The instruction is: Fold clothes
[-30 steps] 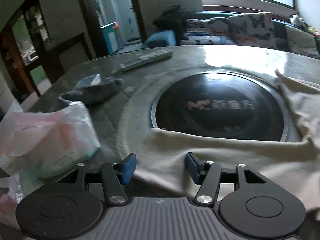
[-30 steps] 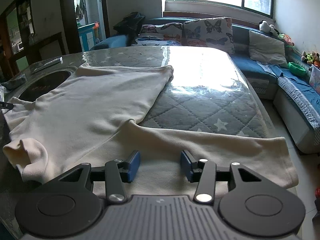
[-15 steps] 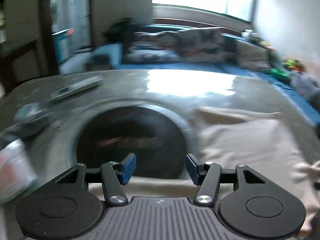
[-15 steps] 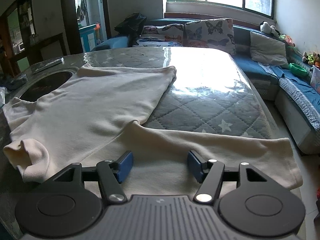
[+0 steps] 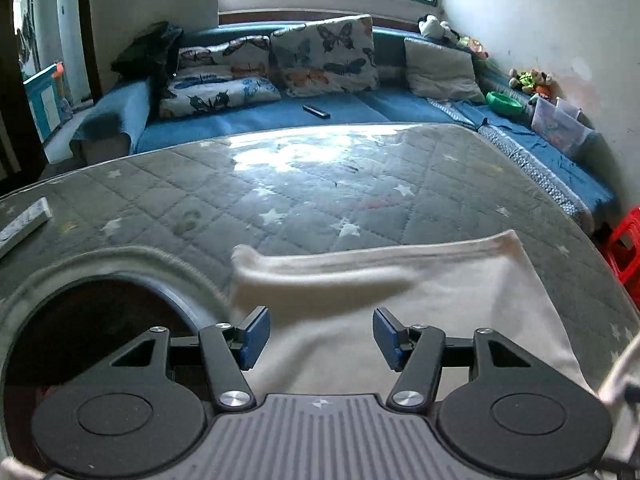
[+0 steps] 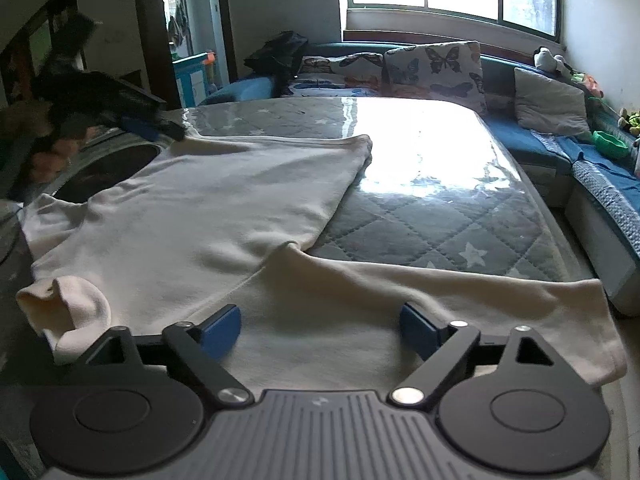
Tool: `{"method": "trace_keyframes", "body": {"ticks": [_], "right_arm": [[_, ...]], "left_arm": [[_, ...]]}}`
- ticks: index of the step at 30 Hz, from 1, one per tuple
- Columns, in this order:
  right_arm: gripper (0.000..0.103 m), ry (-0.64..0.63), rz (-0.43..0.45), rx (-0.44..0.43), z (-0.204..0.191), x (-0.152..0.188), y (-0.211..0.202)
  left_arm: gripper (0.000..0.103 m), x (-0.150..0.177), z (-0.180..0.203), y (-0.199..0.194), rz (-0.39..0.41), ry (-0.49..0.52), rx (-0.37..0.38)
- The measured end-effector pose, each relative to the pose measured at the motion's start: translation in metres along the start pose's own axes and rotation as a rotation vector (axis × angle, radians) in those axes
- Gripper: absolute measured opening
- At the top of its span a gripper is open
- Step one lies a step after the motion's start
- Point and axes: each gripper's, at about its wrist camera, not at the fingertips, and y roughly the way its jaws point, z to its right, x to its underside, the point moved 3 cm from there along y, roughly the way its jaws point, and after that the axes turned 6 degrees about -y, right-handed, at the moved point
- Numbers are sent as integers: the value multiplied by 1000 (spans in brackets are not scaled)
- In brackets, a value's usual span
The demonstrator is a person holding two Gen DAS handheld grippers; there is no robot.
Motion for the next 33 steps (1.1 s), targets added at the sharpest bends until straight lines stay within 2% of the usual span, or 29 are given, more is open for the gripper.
{"method": "trace_keyframes", "body": {"ticks": [5,10,13,15,17,22,26,29,33], "right_arm": [[103,-25,11,-14,-4,1,4],[103,-40,28,-14,-4,3,6],[103,-36,35,-16,-4,3,6],[103,-36,38,-15,-4,4,6],[103,-36,40,-15,-3,5,6],[103,-39,44,-13,-3,5,8],[103,-42,45,-10,-5,5,8],[103,-42,50,-9,-5,6,7],[103,-45,53,-6,-6,7,7]], "left_arm": [[60,-12,-3,30,-15,-28,-23],[61,-23,-19,49,-7,-59,-105],[62,-31,-33,49,7,-128,-125],[62,-35,-38,46,8,-170,-113],[62,-35,-36,39,9,-182,-64],[65,-30,-4,37,-14,-63,6],[68,-28,9,57,-29,-22,-35],[72,-34,9,65,-10,-16,-83],[78,-42,-1,65,-21,-109,-66]]}}
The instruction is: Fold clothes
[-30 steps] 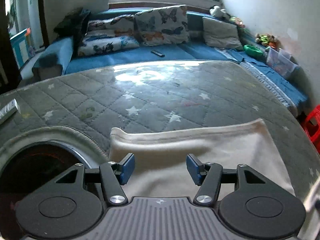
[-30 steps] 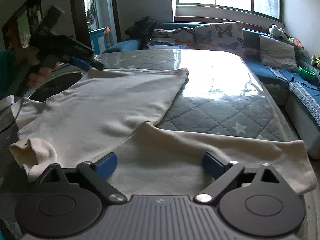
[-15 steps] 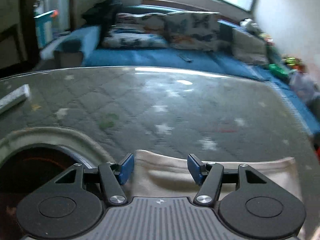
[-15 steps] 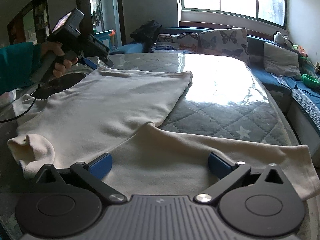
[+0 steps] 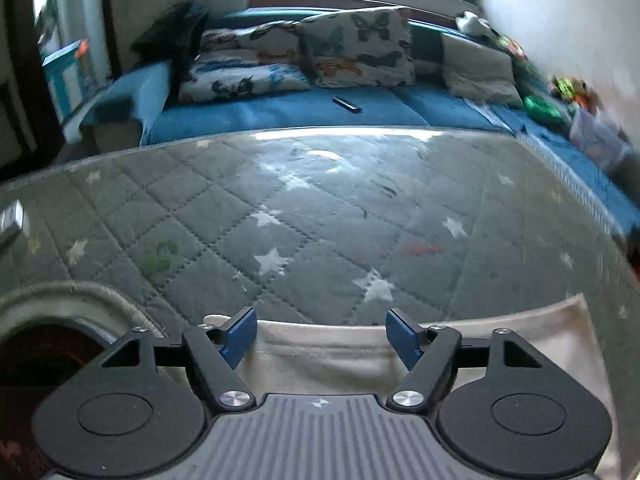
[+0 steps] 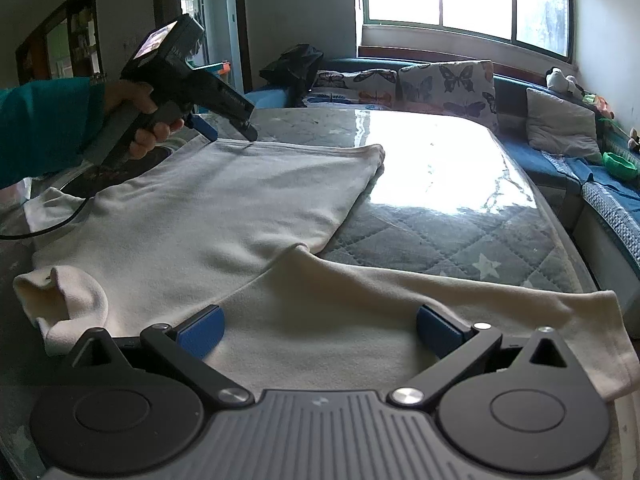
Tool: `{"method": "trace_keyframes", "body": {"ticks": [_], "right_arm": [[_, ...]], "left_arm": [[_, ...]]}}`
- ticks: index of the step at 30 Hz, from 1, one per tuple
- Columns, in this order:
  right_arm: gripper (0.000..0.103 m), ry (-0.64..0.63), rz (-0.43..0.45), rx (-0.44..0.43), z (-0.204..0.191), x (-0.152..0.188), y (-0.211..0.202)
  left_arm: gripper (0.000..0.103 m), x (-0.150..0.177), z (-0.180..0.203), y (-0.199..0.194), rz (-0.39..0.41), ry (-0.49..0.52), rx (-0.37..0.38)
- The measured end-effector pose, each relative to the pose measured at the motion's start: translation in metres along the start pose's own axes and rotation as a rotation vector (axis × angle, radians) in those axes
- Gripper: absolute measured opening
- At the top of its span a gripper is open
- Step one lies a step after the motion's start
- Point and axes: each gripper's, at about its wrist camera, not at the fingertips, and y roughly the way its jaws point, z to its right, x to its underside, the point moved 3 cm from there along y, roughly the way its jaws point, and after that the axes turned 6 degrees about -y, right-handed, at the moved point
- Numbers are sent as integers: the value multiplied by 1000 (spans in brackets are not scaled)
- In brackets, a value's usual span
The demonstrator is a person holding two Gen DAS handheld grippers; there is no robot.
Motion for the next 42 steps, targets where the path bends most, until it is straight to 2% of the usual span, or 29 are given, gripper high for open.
{"method": "trace_keyframes", "body": {"ticks": [1,5,6,14,18,22,24,27,33,37,42], "right_arm": [[103,-2,1,1,0,0,0],[103,-1,5,1,0,1,-1],[103,-2,5,2,0,1,-2],[103,-2,9,2,0,1,-1],[103,-2,10,3,0,1,-1],[103,-2,10,4,0,1,-1],[103,-2,10,4,0,1,-1],[103,-2,11,4,0,1,-1],[103,-6,8,7,0,0,0],[103,-9,6,10,0,0,0],[103,-9,7,10,0,1,1]], "left_arm": [[84,2,0,-3,1,0,9],[96,15,5,-19,20,45,26],[103,18,5,-19,20,55,22],[103,20,9,1,5,62,-110],[103,20,33,-14,14,75,-58],[103,32,74,-19,-14,157,21],[103,39,94,-14,-28,212,30],[103,49,110,-1,-44,275,-19],[103,47,101,-8,-68,196,-29],[103,53,89,-31,-47,208,-52],[103,73,66,-65,-36,178,-58]]}}
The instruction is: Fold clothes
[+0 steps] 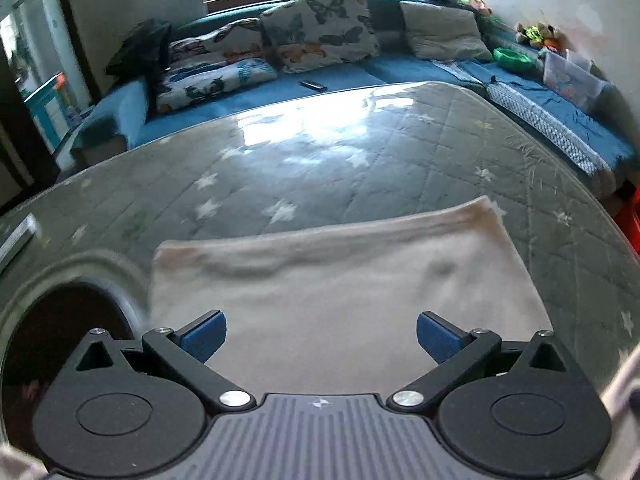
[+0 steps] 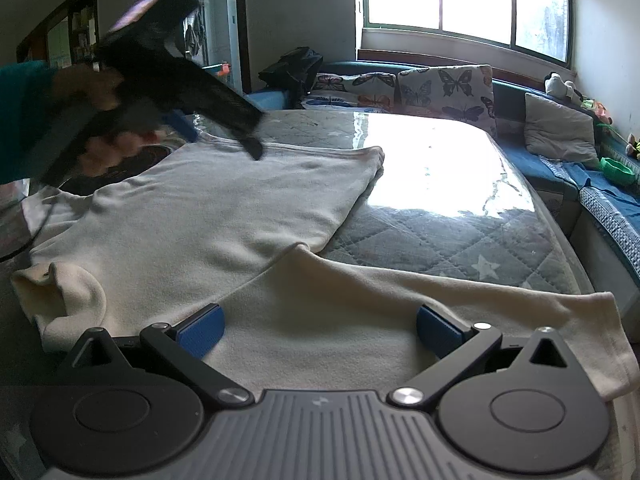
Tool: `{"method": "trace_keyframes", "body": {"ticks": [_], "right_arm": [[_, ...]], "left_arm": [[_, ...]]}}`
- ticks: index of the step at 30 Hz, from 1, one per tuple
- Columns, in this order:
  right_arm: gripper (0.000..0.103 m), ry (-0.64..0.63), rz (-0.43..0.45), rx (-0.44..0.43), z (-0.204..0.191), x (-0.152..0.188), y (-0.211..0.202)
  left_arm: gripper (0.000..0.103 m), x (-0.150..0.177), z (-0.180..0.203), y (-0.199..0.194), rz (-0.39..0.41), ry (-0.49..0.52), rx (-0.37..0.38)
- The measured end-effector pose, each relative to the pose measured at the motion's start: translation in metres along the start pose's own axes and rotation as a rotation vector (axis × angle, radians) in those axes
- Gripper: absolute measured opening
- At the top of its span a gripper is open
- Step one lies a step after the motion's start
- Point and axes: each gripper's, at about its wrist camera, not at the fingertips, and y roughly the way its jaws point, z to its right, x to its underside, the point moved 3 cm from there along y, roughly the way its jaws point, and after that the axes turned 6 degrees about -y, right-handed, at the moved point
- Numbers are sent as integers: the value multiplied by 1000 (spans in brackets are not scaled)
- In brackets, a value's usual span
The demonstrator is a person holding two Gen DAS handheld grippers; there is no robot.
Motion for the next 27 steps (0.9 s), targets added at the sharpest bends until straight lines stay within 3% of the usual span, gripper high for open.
{"method": "trace_keyframes", "body": {"ticks": [8,15,18,27], "right_arm": [[103,-3,0,3,-1,1,0],[103,-4,0,5,-2,1,0],[103,-3,0,5,-2,1,0],[103,-2,1,4,-1,1,0]], "left_arm": [[103,57,-33,-40,-6,-9,-26],[103,111,-39,-71,14,23,18],[103,130,-36,-77,17,63,-3],[103,150,-44,-83,62,30,-20]]}}
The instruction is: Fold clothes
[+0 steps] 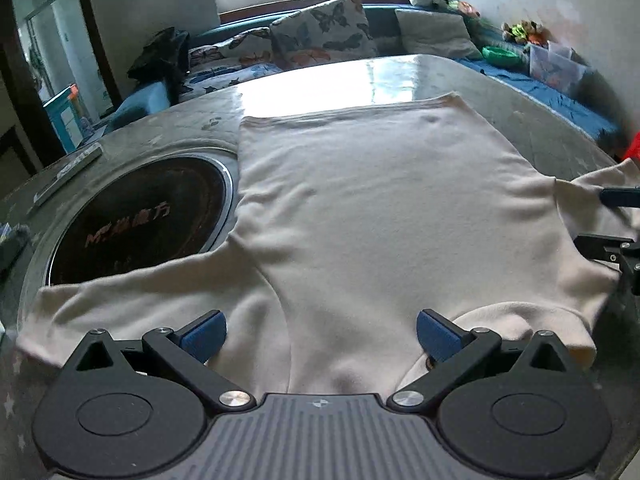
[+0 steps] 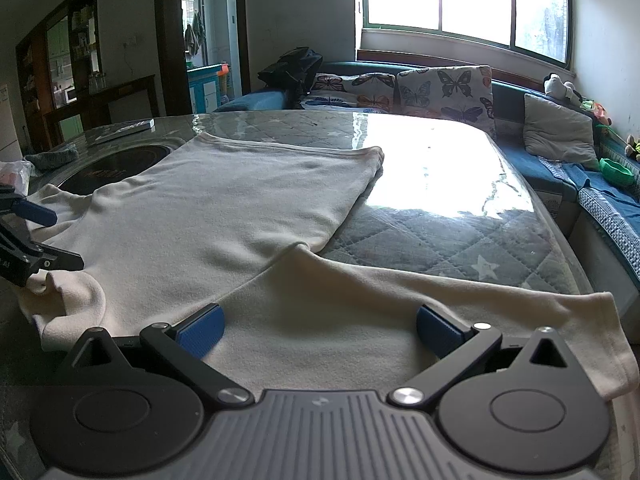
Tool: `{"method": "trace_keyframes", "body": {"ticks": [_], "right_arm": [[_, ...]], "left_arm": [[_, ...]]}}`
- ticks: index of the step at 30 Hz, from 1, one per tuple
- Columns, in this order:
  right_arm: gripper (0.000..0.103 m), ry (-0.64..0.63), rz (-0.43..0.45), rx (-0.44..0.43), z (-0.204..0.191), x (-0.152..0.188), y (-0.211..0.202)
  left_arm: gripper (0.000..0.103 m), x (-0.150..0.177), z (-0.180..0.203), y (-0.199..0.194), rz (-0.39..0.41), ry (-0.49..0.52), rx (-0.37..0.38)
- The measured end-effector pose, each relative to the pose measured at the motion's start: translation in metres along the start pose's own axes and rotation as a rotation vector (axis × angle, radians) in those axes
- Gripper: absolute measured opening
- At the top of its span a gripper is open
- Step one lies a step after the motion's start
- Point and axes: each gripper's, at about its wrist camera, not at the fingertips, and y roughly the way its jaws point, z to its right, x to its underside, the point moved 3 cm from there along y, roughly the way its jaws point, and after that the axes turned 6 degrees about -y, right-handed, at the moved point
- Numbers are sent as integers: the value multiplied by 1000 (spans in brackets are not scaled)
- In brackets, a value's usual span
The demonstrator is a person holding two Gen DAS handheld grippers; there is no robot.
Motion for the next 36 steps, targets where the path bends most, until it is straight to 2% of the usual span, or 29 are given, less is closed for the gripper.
{"method": "trace_keyframes", "body": {"ticks": [7,13,17,21,25,30,33,36], "right_arm": [[103,0,0,0,0,0,0],[103,0,0,0,0,0,0],[103,0,0,0,0,0,0],[103,0,0,0,0,0,0],[103,0,0,0,0,0,0],[103,0,0,0,0,0,1],[103,0,0,0,0,0,1],[103,0,0,0,0,0,1]], "left_arm": [[103,6,-24,-6,0,-58,-18],[103,15,-46,-11,-28,-126,1],[103,11,-58,-24,20,-138,20],[103,4,-78,-19,57,-181,1],[103,11,-98,-6,3,-233,-23],[103,16,-117,-6,0,-248,-33],[103,15,-124,-9,-11,-260,-14],[103,13,-138,-11,6,-302,-18]]}}
